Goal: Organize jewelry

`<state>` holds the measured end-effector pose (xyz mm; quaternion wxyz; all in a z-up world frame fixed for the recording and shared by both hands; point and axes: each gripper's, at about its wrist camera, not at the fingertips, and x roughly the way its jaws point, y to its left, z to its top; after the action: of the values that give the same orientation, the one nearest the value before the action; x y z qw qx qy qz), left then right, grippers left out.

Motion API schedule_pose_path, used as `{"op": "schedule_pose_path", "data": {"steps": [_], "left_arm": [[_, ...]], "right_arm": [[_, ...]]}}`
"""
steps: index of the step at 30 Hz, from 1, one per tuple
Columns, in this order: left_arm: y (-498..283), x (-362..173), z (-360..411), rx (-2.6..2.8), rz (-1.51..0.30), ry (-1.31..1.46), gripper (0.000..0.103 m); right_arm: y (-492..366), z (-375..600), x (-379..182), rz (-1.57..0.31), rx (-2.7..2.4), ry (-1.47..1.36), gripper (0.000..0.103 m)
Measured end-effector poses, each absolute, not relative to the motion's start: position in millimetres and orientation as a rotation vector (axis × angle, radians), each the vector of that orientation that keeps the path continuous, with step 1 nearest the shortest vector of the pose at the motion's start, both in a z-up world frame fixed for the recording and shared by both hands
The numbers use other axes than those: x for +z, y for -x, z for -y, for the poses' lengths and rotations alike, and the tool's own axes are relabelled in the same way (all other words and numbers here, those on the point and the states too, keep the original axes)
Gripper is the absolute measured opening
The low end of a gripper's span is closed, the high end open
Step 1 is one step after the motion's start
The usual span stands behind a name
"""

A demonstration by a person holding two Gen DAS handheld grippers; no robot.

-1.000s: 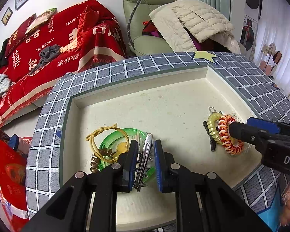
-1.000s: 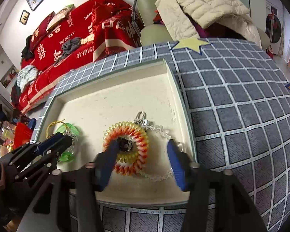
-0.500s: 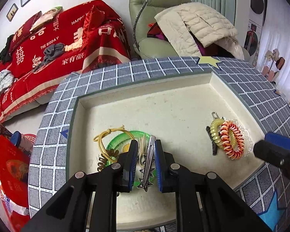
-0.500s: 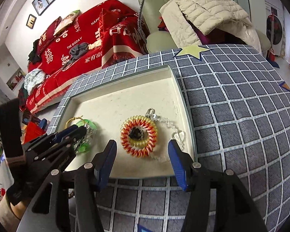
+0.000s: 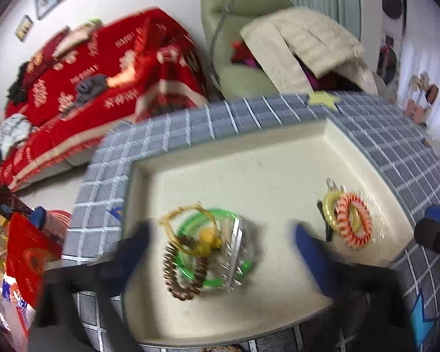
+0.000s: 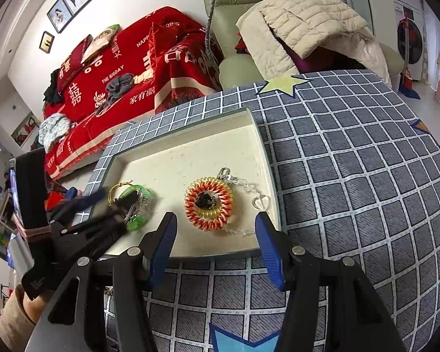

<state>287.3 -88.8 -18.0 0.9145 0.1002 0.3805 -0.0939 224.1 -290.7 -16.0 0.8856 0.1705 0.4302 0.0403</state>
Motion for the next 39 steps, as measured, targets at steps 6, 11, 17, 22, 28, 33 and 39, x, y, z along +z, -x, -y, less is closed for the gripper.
{"op": "schedule_pose_path", "data": {"steps": [6,11,17,22,28,33,39], "left_arm": [[-282.9,-13.5,88.2,-0.203,-0.777,-0.229,0.103],[-282.9,-16.8,79.4,-0.198,-0.814,-0.203,0.103],[-276.5,-20.8,69.5,-0.174,-0.833,-0.206,0.103],[-269.3,-21.3,62.0,-0.165,-0.834,-0.193,0.103],[-257.6,-17.8,53.8,-0.153,-0.812,-0.166,0.103],[-243.5,-11.1,46.1,-0.124,-0.797,-0.148,0.103],[-219.3,-0.6,35.9,-0.057,-0.736,-0.139,0.103]], "right_arm": [[-227.1,286.5,-18.3,-0.906,0.062,-0.325,0.059],[-230.2,278.7,-20.3,-0.917,0.067,-0.291,0.059],[-232.5,271.6,-21.6,-0.928,0.066,-0.253,0.068],[-227.6,267.6,-19.5,-0.900,0.022,-0.196,0.083],[-219.5,267.3,-16.6,-0.859,0.037,-0.216,0.103],[-211.2,260.4,-11.1,-0.802,0.036,-0.201,0.103],[-197.3,255.1,-5.2,-0.764,0.022,-0.162,0.103]]}}
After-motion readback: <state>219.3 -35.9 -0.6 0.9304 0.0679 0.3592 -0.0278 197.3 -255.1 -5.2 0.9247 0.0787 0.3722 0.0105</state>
